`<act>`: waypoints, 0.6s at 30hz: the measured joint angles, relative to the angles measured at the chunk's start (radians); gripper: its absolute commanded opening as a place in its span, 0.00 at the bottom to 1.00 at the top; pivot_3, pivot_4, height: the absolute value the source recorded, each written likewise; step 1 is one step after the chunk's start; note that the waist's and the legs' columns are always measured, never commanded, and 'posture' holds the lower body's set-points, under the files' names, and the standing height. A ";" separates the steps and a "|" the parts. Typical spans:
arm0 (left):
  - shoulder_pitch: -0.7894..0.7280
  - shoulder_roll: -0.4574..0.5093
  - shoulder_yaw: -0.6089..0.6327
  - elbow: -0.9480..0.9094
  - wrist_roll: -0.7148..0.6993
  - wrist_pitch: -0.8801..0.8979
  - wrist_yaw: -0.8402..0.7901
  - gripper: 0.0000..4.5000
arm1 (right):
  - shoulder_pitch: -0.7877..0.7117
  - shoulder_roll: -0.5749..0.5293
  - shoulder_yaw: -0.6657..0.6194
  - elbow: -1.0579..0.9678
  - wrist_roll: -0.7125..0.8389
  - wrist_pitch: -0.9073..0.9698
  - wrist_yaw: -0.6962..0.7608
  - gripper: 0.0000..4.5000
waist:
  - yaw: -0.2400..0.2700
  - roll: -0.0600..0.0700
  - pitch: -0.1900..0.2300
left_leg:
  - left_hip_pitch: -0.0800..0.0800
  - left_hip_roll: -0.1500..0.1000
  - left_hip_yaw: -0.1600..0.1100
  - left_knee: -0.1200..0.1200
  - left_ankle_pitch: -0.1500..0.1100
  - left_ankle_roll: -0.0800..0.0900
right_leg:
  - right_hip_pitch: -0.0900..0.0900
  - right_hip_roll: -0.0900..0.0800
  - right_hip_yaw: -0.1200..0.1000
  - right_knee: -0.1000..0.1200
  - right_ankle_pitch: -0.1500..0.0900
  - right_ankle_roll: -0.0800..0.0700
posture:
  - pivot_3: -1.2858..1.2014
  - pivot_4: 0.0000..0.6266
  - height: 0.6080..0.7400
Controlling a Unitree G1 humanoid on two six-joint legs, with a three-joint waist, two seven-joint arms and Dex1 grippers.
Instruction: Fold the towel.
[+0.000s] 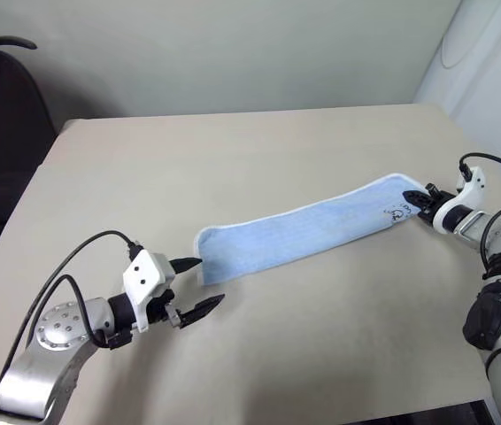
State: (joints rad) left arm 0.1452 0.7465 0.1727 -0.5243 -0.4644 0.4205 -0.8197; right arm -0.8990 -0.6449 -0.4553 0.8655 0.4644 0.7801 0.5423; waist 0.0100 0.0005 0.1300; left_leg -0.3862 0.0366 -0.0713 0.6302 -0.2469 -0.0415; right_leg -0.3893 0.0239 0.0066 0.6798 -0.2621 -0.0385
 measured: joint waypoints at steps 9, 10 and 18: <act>-0.016 -0.014 -0.018 0.013 0.015 -0.003 -0.002 1.00 | 0.102 -0.062 0.455 -0.517 -0.235 -0.374 0.356 0.01 | -0.008 0.002 0.001 | -0.003 0.001 -0.001 0.001 0.000 -0.001 | -0.001 0.002 -0.001 -0.002 0.000 0.000 | 0.52 0.24 1.00; -0.016 -0.019 -0.021 0.013 0.015 -0.003 -0.002 1.00 | 0.120 -0.061 0.501 -0.566 -0.257 -0.401 0.383 0.01 | -0.008 0.002 0.001 | -0.003 0.001 -0.001 0.002 0.000 -0.001 | -0.001 0.002 -0.001 -0.002 0.000 0.000 | 0.52 0.24 1.00; 0.000 -0.047 -0.029 0.008 0.016 -0.003 0.028 1.00 | 0.235 0.012 0.788 -0.632 -0.512 -0.618 0.392 0.01 | -0.005 0.002 0.000 | -0.004 0.001 -0.002 0.006 0.000 0.000 | 0.000 0.001 0.000 -0.002 0.001 0.002 | 0.52 0.24 1.00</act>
State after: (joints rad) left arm 0.1457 0.6996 0.1437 -0.5167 -0.4488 0.4179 -0.7917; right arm -0.6644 -0.6332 0.3332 0.2334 -0.0479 0.1620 0.9342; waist 0.0047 0.0022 0.1304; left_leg -0.3898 0.0375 -0.0737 0.6366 -0.2466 -0.0418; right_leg -0.3892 0.0254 0.0061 0.6782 -0.2613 -0.0362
